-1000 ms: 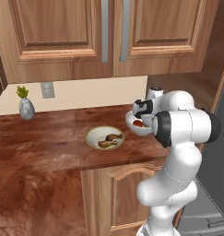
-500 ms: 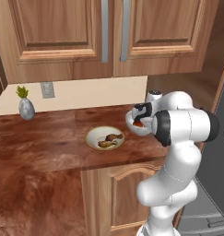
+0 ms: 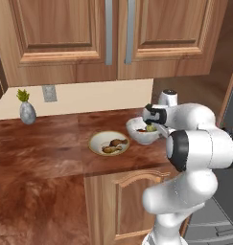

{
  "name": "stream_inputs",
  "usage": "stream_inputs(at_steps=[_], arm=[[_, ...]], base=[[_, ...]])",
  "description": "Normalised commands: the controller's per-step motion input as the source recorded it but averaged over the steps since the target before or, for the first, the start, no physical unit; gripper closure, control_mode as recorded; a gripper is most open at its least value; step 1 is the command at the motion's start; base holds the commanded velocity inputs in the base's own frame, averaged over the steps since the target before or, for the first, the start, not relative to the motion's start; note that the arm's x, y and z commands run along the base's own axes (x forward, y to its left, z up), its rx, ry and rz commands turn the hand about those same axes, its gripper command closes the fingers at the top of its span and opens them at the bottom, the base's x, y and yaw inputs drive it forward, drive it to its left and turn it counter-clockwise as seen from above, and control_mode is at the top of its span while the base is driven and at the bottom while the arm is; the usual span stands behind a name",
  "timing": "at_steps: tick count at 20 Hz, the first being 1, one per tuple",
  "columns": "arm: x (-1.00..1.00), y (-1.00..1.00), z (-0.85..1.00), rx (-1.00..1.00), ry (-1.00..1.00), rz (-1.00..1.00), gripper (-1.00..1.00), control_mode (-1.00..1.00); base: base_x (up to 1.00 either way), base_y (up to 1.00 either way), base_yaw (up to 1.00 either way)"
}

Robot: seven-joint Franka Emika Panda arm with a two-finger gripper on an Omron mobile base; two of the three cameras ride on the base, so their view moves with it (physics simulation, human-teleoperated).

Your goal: Place the bowl with the squash and tomato on the second highest shelf of the fridge. Place the bowl with the chicken drumsticks on the top shelf of the fridge.

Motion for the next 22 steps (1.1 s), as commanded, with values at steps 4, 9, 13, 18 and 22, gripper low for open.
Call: stream_inputs(at_steps=[4,9,13,18,22], arm=[[-1.0,0.03,1.0,0.0,-0.27,0.0,1.0,-1.0],[-1.0,0.11,1.0,0.0,-0.27,0.0,1.0,-1.0],[-1.0,0.1,1.0,0.0,-0.13,0.01,1.0,-1.0],[-1.0,0.21,0.98,-0.02,0.04,0.0,1.0,-1.0],[-0.94,0.34,0.64,-0.11,0.29,0.02,1.0,-1.0]], base=[[0.0,0.0,0.0],[0.0,0.0,0.0],[0.0,0.0,0.0],[0.0,0.0,0.0],[0.0,0.0,0.0]])
